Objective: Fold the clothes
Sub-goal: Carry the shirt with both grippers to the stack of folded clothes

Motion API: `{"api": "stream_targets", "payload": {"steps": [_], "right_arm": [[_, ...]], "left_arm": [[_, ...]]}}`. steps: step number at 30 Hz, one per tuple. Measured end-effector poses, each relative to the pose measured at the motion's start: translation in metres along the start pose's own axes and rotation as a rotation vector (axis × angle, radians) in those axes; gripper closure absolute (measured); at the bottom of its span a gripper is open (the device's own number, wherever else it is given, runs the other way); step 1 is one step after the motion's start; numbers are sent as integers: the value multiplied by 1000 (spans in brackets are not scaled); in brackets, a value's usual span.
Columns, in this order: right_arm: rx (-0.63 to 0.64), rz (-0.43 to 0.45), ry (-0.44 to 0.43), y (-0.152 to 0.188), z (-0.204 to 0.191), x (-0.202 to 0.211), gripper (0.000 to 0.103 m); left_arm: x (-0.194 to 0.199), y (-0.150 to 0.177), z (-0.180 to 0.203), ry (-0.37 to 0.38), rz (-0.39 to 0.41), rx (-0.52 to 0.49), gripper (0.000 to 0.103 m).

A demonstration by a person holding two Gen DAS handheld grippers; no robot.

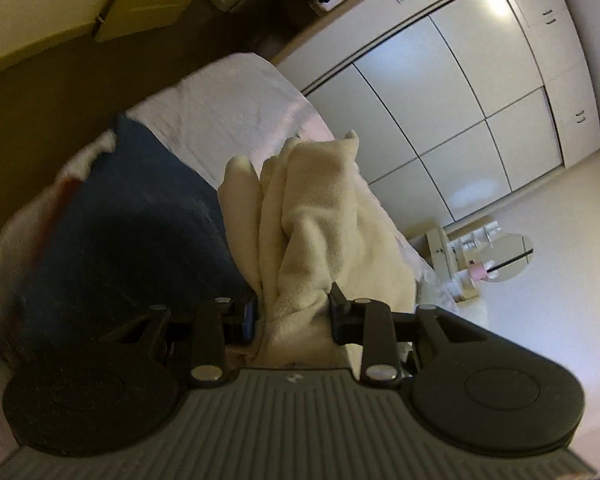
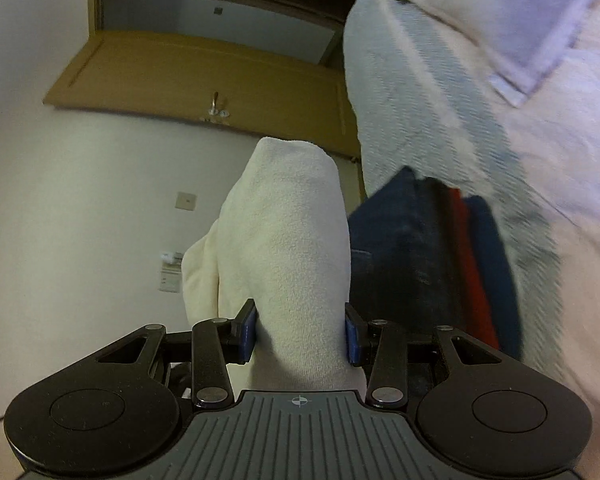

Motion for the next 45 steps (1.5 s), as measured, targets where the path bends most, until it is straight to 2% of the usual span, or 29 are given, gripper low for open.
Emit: {"api": "stream_targets", "payload": {"steps": [1, 4, 8, 12, 17, 22, 25, 28, 32, 34, 37, 38, 39, 41, 43, 45], "right_arm": [[2, 0, 10, 2, -2, -10, 62], [-18, -2, 37, 8, 5, -28, 62], [-16, 6, 90, 2, 19, -42, 62], [-46, -5, 159, 1, 45, -58, 60], [-37, -13, 147, 7, 48, -58, 60], [11, -21, 149, 7, 47, -63, 59], [45, -34, 176, 7, 54, -68, 48], [89, -70, 213, 5, 46, -60, 39], [324, -35, 308, -7, 15, -34, 38], [436, -6, 363, -8, 4, -18, 38], [625, 35, 381, 9, -17, 0, 39], [685, 38, 379, 18, -23, 3, 44], [734, 23, 374, 29, -27, 1, 53], [814, -13, 378, 48, -32, -8, 57], [893, -66, 434, 64, -24, -25, 58], [948, -109, 472, 77, -10, -39, 58]], "left_arm": [[4, -15, -8, -6, 5, -5, 74], [-1, -32, -25, -20, 2, -14, 74], [-20, -37, -49, -15, -43, 13, 74], [-45, -35, -74, -65, -99, 12, 72], [-36, -36, -76, -27, -72, 33, 72], [-34, -32, -78, -19, -49, 40, 72], [-38, -33, -85, -43, -53, 37, 66], [-31, -40, -82, -56, -32, 36, 64], [3, -52, -76, -124, 84, 31, 67], [24, -49, -62, -132, 124, 3, 70], [35, -28, -29, -92, 111, -110, 81], [32, -18, -24, -97, 95, -142, 81], [29, -9, -19, -103, 80, -173, 83], [19, 4, -22, -150, 64, -222, 89], [10, 12, -37, -238, 78, -267, 97], [5, 17, -51, -280, 95, -291, 97]]}}
Point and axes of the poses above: each gripper's, at about its wrist camera, not at the fingertips, and x roughly against the way its jaws point, z to its right, y to its underside, the point moved 9 cm from there along -x, roughly the way its jaws point, and after that the axes turned 7 degrees about x, right-handed, at the moved point
